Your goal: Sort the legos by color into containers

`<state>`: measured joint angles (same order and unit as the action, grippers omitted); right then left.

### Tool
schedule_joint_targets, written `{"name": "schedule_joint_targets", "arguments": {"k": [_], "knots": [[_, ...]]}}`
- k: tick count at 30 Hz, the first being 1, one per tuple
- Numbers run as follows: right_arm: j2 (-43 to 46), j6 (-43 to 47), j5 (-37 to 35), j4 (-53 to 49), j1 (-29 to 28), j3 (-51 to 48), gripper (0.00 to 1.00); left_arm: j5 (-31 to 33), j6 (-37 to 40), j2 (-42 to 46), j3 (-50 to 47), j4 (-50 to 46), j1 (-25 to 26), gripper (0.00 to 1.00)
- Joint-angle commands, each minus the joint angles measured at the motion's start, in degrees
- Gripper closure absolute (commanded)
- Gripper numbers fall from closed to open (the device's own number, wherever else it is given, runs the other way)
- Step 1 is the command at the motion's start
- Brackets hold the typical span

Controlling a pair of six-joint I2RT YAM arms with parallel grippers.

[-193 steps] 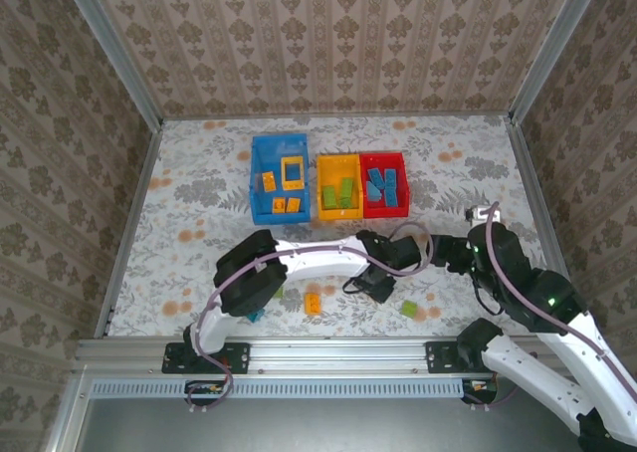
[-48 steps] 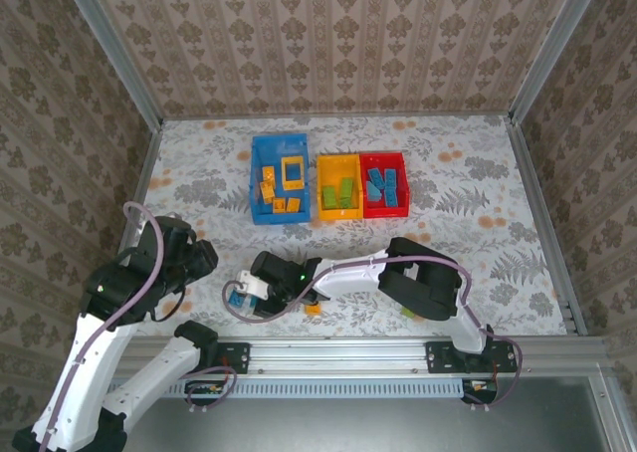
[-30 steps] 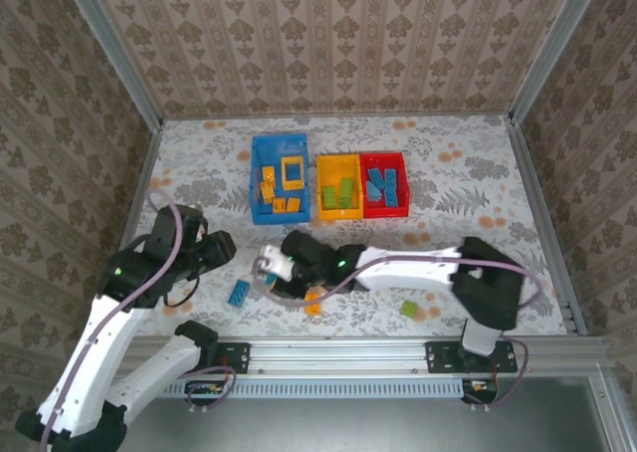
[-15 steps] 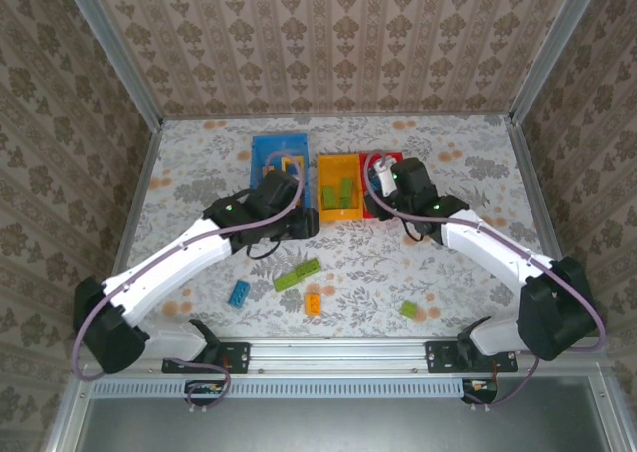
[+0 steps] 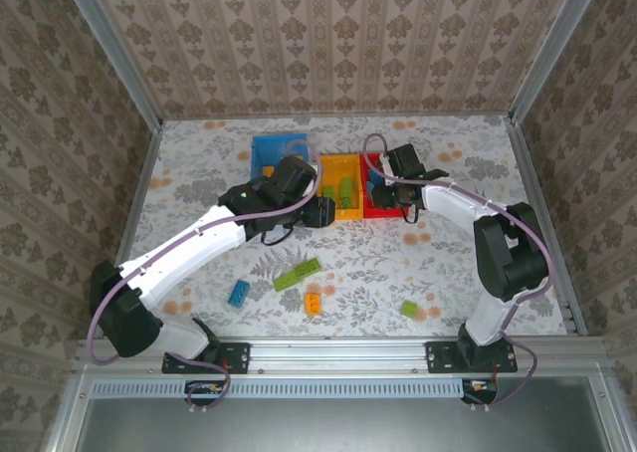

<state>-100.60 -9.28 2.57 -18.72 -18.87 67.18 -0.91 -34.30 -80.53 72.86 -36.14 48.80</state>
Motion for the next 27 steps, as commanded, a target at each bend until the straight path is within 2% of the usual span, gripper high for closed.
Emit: {"name": "schedule_joint_targets", "arguments": {"k": [1,6,10,15,21,24,27], "knots": [[-1.0,-2.0,0.4,-3.3,0.3,2.0,0.70,-0.1,2.6,-0.2,1.3,-2.2,0.6,0.50],[1.2,-1.7,-0.4,-3.7,0.0,1.4,0.50,-0.5,5.1,0.0,0.0,-4.4,0.8,0.46],[4.6,-1.0,-1.5,-4.9,-0.9,1.6,0.44,-2.4,10.0,-0.6,-1.5,-7.0,0.7,0.42],[13.1,1.1,-4.4,-6.0,-4.2,0.3,0.40,-6.5,21.0,-4.1,-3.5,-12.6,0.7,0.36],[31.0,0.8,0.9,2.3,-11.9,-14.8,0.25,-4.8,30.9,-8.3,-6.0,-14.1,2.3,0.33],[38.4,-2.3,3.3,2.3,-15.5,-21.0,0.20,-4.0,33.2,-11.3,-6.0,-13.8,2.5,0.32],[43.6,-6.5,3.8,-0.5,-17.7,-24.6,0.19,-2.5,34.5,-14.5,-5.9,-13.5,3.1,0.28]]}}
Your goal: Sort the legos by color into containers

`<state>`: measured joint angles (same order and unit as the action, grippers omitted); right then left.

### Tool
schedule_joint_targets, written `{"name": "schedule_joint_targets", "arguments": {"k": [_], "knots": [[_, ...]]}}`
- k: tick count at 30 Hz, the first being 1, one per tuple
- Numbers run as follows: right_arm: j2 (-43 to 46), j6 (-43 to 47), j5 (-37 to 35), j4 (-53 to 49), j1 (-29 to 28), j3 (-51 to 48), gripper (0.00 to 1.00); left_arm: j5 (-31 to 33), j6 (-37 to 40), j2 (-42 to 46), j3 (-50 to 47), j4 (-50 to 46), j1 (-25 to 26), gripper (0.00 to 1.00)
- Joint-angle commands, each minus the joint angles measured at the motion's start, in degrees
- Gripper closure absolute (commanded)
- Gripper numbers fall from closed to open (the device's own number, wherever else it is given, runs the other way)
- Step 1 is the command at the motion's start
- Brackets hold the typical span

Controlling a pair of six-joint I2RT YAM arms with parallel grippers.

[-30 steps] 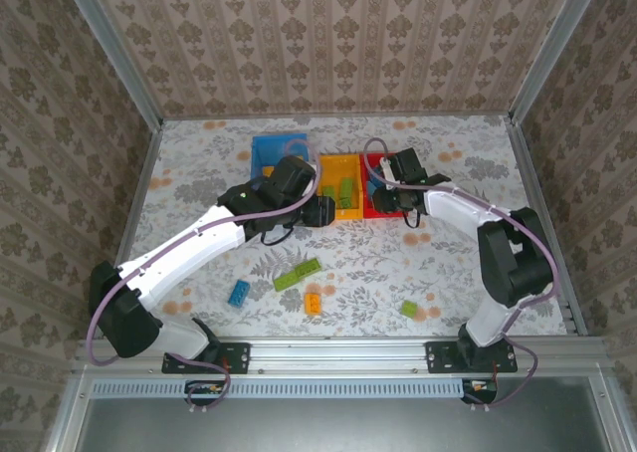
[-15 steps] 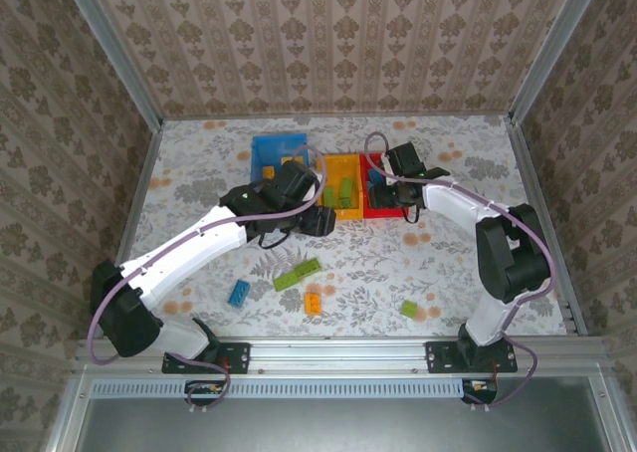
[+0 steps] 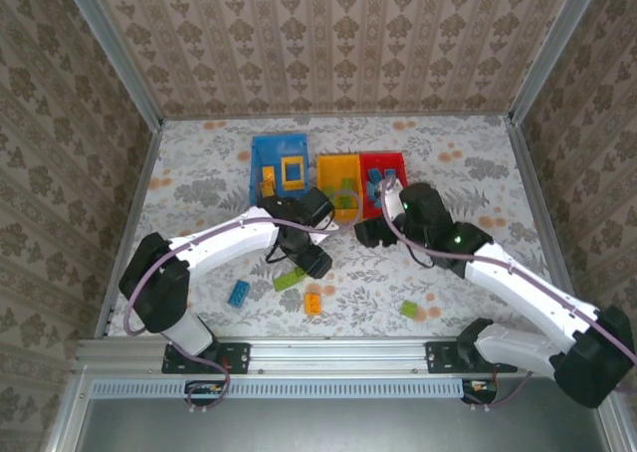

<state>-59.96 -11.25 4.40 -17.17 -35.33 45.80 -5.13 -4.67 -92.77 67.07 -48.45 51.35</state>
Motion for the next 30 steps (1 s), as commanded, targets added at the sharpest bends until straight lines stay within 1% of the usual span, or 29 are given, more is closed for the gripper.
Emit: {"name": "schedule_joint_targets", "arguments": {"k": [1,5,10,13,14,18,20,24,27,30], "knots": [[4.3,-5.5,1.7,-2.8,-1.8,-4.1,0.19,2.1,5.3,-3.3,0.0,-1.1,0.7,0.27],[8.8,-7.9,0.7,-5.3,-3.0,-5.9,0.19,4.0,6.4,-7.3,0.5,-0.8,0.9,0.27],[9.2,-8.8,0.4,-6.1,-3.4,-5.5,0.18,4.5,6.7,-10.0,0.3,0.6,0.9,0.29],[8.9,-9.3,0.2,-5.7,-3.8,-5.2,0.19,4.3,6.2,-12.0,0.5,0.9,0.9,0.35],[8.8,-9.4,0.2,-5.6,-3.9,-5.1,0.19,4.4,6.0,-12.5,0.4,1.3,0.9,0.39],[8.5,-9.6,0.3,-5.5,-4.3,-5.0,0.19,4.5,4.5,-13.3,0.2,3.2,0.9,0.61],[8.6,-9.5,0.2,-5.7,-4.3,-5.0,0.19,5.0,3.4,-12.8,0.3,4.1,0.9,0.70],[8.7,-9.2,-0.2,-5.9,-4.3,-4.5,0.20,6.4,1.1,-10.1,2.4,5.1,0.9,0.74],[9.1,-8.9,-1.2,-6.1,-4.3,-4.0,0.20,7.4,-0.9,-8.7,8.2,3.5,0.3,0.74],[9.4,-8.9,-3.0,-6.0,-4.3,-3.7,0.20,7.4,-4.0,-9.1,16.4,1.3,-2.1,0.74]]}}
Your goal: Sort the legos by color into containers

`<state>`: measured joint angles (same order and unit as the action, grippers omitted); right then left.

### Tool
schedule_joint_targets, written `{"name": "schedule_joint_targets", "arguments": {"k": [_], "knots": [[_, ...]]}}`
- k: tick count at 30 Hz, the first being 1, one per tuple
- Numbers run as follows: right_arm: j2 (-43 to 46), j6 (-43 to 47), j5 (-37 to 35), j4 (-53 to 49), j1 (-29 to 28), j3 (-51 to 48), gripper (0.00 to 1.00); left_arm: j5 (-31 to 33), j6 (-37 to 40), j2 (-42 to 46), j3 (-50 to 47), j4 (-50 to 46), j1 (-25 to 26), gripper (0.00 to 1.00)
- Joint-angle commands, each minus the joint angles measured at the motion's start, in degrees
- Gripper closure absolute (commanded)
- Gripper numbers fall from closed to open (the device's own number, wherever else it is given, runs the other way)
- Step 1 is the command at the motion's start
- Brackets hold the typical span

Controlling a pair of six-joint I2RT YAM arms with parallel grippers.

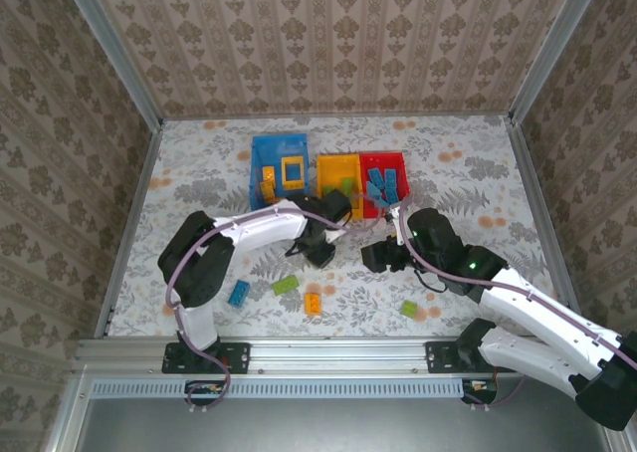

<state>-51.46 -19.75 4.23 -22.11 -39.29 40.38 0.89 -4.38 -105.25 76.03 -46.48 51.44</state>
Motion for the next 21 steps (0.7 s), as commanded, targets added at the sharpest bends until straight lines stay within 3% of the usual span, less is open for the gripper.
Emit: {"name": "schedule_joint_targets", "arguments": {"k": [1,10,18,21], "knots": [[1.1,-0.5,-3.4,-1.0,-0.3,1.7,0.20,1.3,-5.4,2.8,10.0,-1.5,-3.1,0.75],[0.7,-0.9,-7.4,0.0,-0.3,4.1,0.20,2.3,-14.0,-11.8,36.3,-5.7,-10.1,0.76],[-0.4,-0.8,-7.4,0.0,0.2,5.4,0.20,2.6,-19.0,-27.8,55.9,-7.7,-12.2,0.74],[-0.3,-0.5,-7.3,-0.6,0.3,5.7,0.19,3.4,-20.5,-30.8,59.0,-8.4,-12.5,0.74]]}}
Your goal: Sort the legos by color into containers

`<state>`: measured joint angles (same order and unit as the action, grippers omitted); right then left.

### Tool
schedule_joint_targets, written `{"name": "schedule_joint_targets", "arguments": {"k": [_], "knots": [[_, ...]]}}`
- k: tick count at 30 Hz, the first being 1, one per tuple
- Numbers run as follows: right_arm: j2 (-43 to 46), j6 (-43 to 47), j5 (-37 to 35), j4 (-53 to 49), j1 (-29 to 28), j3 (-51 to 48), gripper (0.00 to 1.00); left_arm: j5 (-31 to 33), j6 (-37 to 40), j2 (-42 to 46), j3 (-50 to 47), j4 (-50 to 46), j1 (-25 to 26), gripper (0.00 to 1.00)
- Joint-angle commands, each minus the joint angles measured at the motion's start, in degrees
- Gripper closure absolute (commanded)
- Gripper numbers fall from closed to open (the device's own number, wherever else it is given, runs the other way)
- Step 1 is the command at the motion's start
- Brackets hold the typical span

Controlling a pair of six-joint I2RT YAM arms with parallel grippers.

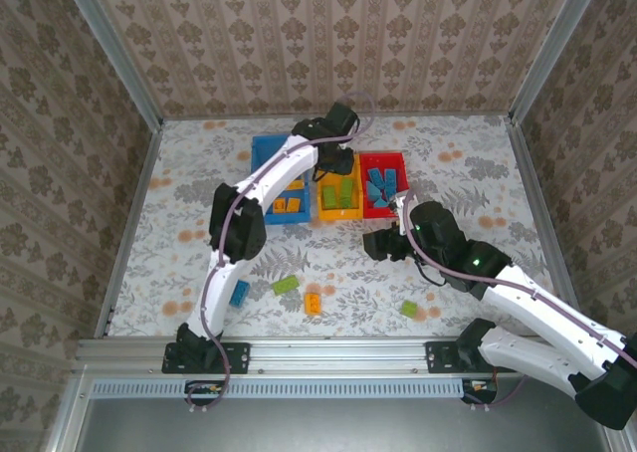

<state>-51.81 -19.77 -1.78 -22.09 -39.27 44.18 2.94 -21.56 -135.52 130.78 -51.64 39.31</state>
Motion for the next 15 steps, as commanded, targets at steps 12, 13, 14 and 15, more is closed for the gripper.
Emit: {"name": "schedule_joint_targets", "arguments": {"k": [12,13,14,15], "knots": [[0.6,-1.3,-1.5,-0.3,0.8,0.5,0.19,-0.1,-6.7,-3.4,-0.4,-1.7,-0.4,0.69],[0.6,-1.4,-1.5,-0.3,0.8,0.5,0.19,-0.1,-6.8,-3.6,-0.3,-1.8,-0.4,0.69],[0.5,-1.4,-1.5,-0.2,0.8,0.5,0.19,-0.1,-7.0,-3.8,-0.3,-2.0,-0.4,0.68],[0.4,-1.4,-1.5,-0.2,0.8,0.4,0.19,0.0,-7.1,-3.9,-0.4,-2.1,-0.4,0.67]]}}
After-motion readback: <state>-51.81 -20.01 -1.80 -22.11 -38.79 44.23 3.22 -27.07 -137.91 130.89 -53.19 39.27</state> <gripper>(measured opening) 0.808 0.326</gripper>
